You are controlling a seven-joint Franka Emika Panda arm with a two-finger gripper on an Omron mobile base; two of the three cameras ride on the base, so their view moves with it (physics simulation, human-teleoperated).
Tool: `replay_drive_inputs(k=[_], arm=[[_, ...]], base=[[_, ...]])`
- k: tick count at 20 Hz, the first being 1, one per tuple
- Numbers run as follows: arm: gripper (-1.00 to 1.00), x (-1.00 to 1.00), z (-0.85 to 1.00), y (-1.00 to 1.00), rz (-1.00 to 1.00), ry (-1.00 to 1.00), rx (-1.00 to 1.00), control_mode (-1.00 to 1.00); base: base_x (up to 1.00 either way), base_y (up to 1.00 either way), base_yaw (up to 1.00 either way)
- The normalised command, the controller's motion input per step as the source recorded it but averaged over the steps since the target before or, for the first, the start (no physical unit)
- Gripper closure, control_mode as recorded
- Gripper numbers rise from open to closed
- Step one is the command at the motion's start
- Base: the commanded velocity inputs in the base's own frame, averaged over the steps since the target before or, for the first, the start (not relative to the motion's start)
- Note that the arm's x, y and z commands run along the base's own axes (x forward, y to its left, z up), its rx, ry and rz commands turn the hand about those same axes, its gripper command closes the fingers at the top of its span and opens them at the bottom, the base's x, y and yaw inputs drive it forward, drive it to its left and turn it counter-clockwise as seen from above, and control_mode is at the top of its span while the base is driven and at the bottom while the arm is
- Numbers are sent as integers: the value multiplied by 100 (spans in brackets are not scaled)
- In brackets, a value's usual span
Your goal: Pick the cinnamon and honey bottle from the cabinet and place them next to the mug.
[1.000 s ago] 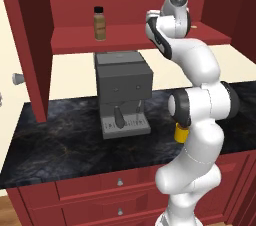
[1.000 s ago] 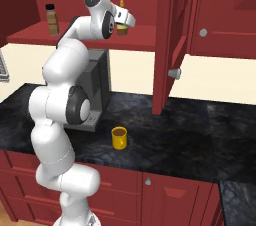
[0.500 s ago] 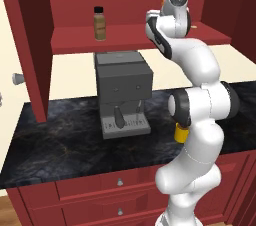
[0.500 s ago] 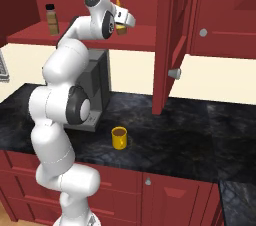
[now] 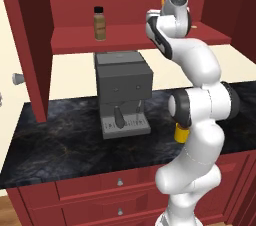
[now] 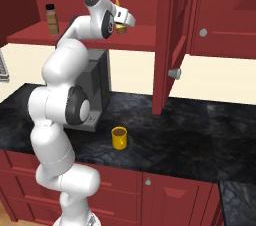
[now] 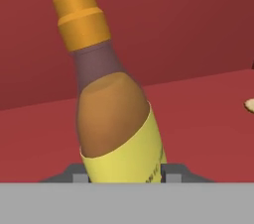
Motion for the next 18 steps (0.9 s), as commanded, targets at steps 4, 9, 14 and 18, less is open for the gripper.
replay_drive_inputs(k=[4, 9, 14, 18], arm=[[100, -34, 0, 0, 0, -1, 0, -100], [100, -51, 0, 0, 0, -4, 0, -100], [100, -75, 0, 0, 3, -6, 0, -100], [100, -100, 0, 0, 6, -9, 2, -100]], base=[[0, 0, 0], [0, 0, 0], [0, 0, 0], [0, 0, 0]])
